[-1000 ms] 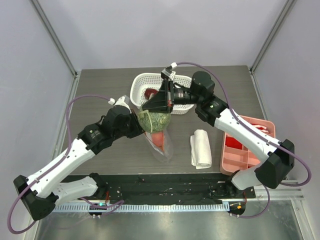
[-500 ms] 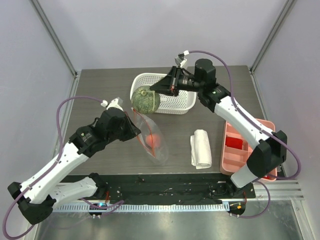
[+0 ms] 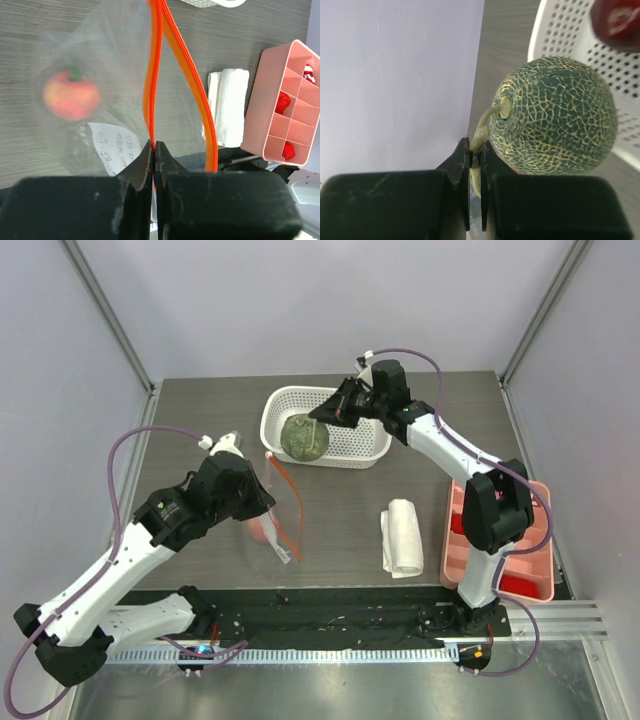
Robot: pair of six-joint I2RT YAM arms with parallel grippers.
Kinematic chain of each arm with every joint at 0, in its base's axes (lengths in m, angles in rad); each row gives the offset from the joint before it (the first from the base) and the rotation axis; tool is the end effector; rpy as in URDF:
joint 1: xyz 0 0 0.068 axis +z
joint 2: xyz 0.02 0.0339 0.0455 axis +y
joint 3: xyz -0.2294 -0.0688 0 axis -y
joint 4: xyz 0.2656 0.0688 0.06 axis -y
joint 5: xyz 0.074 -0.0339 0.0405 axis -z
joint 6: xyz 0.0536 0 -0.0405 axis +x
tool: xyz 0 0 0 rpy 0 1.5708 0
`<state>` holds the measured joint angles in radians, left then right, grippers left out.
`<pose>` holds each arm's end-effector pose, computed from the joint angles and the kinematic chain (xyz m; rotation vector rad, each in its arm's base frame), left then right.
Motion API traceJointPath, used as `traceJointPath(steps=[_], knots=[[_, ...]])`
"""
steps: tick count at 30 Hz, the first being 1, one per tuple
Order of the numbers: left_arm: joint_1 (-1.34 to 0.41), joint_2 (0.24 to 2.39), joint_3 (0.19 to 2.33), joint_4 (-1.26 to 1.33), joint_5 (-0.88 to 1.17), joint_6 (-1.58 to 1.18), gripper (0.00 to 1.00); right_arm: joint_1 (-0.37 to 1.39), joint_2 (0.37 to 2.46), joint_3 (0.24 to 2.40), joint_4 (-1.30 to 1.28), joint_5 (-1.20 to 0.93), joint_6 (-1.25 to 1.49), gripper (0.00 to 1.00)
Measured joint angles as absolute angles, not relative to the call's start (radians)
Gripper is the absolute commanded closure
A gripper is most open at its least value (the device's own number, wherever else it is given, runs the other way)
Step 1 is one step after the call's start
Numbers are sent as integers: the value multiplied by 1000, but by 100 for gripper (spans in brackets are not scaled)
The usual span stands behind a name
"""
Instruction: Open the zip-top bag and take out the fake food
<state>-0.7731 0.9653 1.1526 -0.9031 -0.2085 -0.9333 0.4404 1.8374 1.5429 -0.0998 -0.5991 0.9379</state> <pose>0.1757 -0.1559 0.3276 -0.3001 2.3364 -0.6457 0.4043 0.2240 0.2697 0.1005 2.2038 1.4315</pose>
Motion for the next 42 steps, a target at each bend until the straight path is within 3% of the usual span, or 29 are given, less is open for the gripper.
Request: traceJointPath(steps=[15,18,21,24,34,42], knots=[[-773,1078,1159,-848,-148,-913,100,312,2092,1717,-160,-558,801,97],[-773,1108,1159,-828,-129,-913,100,306,2148,1757,-207,-562,760,79],[-773,1135,1159,-811,-117,-912,100,300,2167,1785,-261,-540,729,45],[-773,1161,1160,-793,-102,-912,100,296,2167,1817,-348,-500,685,33],[-773,1262,1187,-729,-50,-908,100,290,2144,2026,-778,-207,496,24],[-773,1370,1245,-676,1,-904,100,297,1921,1878,-967,46,406,25]])
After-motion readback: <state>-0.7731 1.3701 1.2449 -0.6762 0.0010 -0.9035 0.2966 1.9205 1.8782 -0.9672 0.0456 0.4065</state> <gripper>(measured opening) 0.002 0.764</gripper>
